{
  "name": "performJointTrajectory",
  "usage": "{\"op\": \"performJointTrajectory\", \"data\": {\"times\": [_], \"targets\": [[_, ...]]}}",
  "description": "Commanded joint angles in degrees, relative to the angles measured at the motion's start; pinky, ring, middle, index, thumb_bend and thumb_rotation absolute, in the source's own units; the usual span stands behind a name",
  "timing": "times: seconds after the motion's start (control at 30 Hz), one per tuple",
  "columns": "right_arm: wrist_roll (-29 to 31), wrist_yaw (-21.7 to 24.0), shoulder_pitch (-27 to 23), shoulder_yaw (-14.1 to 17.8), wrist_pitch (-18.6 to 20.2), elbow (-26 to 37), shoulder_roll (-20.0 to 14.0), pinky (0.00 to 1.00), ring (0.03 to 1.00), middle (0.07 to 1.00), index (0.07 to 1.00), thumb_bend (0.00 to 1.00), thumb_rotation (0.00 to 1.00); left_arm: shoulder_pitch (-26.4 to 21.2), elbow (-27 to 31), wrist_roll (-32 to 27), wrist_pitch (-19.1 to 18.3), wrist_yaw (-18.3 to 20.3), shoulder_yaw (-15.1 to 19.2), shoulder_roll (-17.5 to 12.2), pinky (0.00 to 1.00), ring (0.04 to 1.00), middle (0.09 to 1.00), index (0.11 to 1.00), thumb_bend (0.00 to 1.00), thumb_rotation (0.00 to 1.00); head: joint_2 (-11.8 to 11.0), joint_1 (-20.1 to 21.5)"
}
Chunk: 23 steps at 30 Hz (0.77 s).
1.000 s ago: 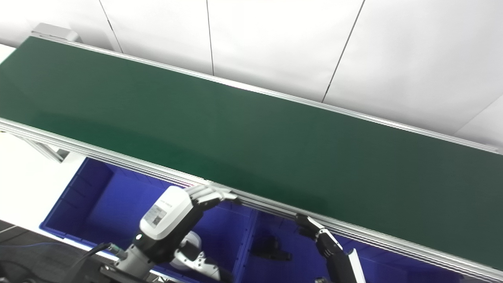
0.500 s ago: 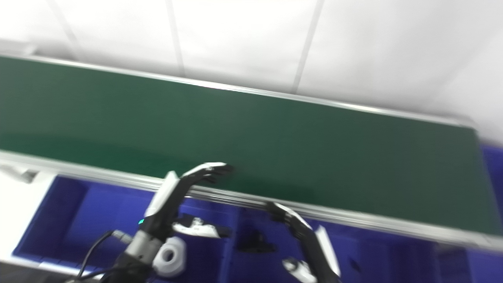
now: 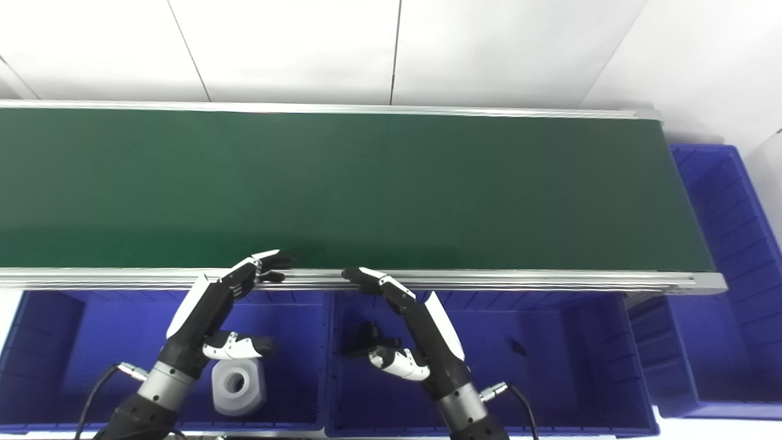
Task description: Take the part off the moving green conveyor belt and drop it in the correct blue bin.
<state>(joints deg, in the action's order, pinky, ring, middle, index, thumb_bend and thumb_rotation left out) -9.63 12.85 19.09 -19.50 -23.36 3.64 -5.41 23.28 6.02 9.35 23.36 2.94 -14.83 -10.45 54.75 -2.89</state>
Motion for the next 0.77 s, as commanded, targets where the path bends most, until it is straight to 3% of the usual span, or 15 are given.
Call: {"op": "performJointTrajectory", "data": {"times": [0.0, 0.13, 0.47, 0.63, 0.73], "targets": [[0.1, -0.7, -0.2, 0.1, -0.8, 2.2, 0.2, 0.79, 0.832, 0.839, 0.793, 0.82, 0.91, 1.0, 3.8, -0.2, 0.5, 0.4, 0.2, 0.4, 0.76, 0.811, 0.813, 0.784, 0.79, 0.63, 0.0, -0.2], [0.0, -0.6, -0.3, 0.5, -0.7, 2.7, -0.6, 0.79, 0.834, 0.841, 0.795, 0.82, 0.92, 2.9, 7.4, 0.1, -2.1, 0.9, -0.1, 1.4, 0.77, 0.817, 0.815, 0.787, 0.7, 0.56, 0.2, -1.7], [1.2, -0.2, -0.1, 0.4, -0.5, 2.5, -2.0, 0.79, 0.83, 0.837, 0.793, 0.82, 0.91, 4.1, 7.5, 1.6, -3.3, 0.6, -0.1, 3.3, 0.77, 0.814, 0.819, 0.792, 0.68, 0.58, -1.6, -2.7], [0.9, -0.5, 0.3, 0.6, -0.9, 2.3, -2.4, 0.78, 0.829, 0.838, 0.793, 0.82, 0.93, 4.2, 6.7, -1.4, -1.1, 2.1, -1.0, 3.1, 0.79, 0.828, 0.828, 0.799, 0.73, 0.57, -2.1, -3.5], [1.6, -1.0, 0.7, 0.9, -1.3, 1.9, -2.2, 0.78, 0.833, 0.841, 0.8, 0.85, 0.98, 4.4, 6.3, -1.2, 0.3, 2.6, -1.4, 3.0, 0.77, 0.817, 0.824, 0.797, 0.82, 0.64, -2.4, -4.5]]}}
